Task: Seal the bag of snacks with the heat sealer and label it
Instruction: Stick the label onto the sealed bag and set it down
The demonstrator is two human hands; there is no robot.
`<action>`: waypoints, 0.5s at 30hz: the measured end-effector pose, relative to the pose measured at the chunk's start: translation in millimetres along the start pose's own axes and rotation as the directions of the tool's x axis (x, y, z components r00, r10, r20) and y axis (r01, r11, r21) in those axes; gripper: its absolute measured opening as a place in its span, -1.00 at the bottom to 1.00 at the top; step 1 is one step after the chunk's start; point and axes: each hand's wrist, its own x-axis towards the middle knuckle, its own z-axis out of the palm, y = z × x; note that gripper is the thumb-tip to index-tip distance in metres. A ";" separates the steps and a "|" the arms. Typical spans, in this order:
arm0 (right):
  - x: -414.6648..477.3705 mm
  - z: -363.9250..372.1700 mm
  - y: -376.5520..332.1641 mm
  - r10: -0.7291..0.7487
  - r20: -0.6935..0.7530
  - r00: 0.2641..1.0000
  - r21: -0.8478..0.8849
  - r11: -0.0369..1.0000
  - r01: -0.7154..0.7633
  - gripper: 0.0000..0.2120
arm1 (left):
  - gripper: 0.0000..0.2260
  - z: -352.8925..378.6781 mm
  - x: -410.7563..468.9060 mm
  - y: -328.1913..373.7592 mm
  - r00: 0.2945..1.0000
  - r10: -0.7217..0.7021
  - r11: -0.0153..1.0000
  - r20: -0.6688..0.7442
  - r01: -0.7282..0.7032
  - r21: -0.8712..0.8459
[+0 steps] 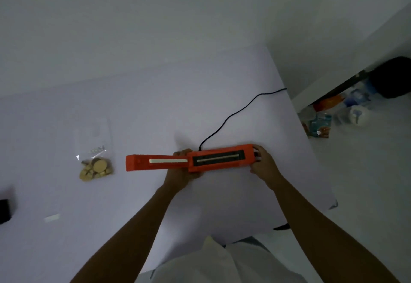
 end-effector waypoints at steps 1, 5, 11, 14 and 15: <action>8.5 -2.8 -6.8 -0.011 0.019 1.000 -0.008 1.000 0.012 -0.36 | -0.59 -0.7 1.3 9.4 1.000 0.000 1.000 -0.027 0.000 -0.013; 47.1 -12.4 -35.0 -0.100 0.052 0.994 -0.085 0.991 0.104 -0.47 | -0.56 -9.2 22.8 30.0 0.996 0.005 0.999 -0.084 -0.009 -0.051; 97.6 -12.0 -76.9 -0.136 0.060 0.989 -0.122 0.982 0.143 -0.47 | -0.50 -30.8 76.6 59.8 0.990 0.004 1.000 -0.143 -0.006 -0.013; 111.1 -10.3 -85.1 -0.146 0.038 0.989 -0.128 0.980 0.149 -0.48 | -0.48 -35.4 93.3 66.5 0.991 0.001 1.000 -0.135 -0.004 -0.021; 112.4 -10.0 -86.4 -0.144 0.032 0.989 -0.129 0.981 0.147 -0.49 | -0.49 -35.8 96.1 67.0 0.991 -0.012 1.000 -0.130 0.009 -0.019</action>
